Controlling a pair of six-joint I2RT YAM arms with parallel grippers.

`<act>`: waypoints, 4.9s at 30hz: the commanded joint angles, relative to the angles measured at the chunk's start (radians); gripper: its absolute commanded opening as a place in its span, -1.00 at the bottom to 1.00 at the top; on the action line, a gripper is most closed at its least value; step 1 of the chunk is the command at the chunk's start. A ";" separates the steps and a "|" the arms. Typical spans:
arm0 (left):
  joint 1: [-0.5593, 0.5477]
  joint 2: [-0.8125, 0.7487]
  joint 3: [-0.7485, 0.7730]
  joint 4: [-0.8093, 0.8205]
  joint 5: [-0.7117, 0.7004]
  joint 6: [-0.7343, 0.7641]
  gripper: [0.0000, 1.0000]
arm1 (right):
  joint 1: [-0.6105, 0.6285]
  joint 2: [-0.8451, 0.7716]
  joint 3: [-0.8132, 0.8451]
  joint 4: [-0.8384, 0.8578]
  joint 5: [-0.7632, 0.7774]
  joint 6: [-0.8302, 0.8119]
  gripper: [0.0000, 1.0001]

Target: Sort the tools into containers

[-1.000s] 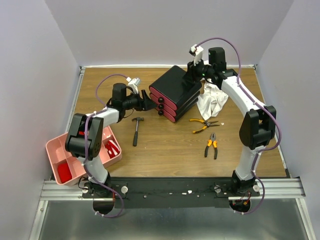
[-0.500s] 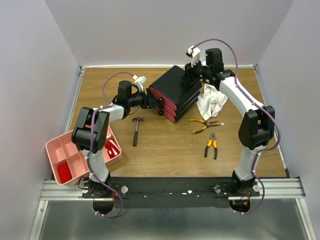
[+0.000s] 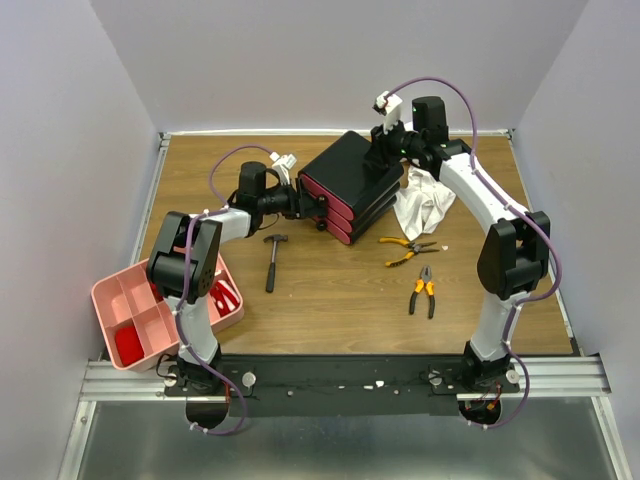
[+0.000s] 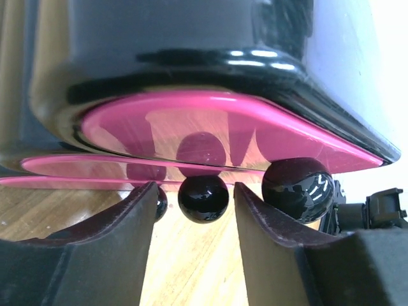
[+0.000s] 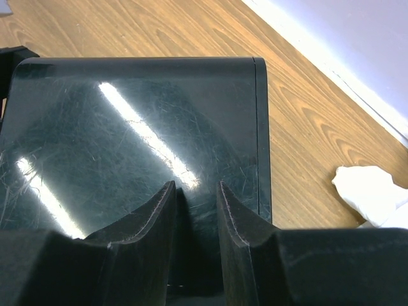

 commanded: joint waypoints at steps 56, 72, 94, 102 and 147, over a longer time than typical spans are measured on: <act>0.163 -0.622 -0.142 -0.918 -0.185 0.708 0.97 | -0.090 -0.458 -0.570 -0.468 0.165 0.090 0.27; 0.202 -0.737 -0.098 -0.849 -0.271 0.622 0.97 | -0.090 -0.396 -0.690 -0.623 0.310 0.118 0.43; 0.336 -0.867 -0.222 -0.717 -0.248 0.493 0.97 | -0.059 -0.195 -0.751 -0.549 0.416 -0.019 -0.06; 0.345 -0.860 -0.211 -0.678 -0.230 0.468 0.97 | -0.056 -0.265 -0.753 -0.535 0.415 -0.028 -0.88; 0.618 -1.079 -0.319 -0.522 -0.184 0.108 0.97 | 0.478 0.155 0.231 -0.442 0.401 -0.272 -0.40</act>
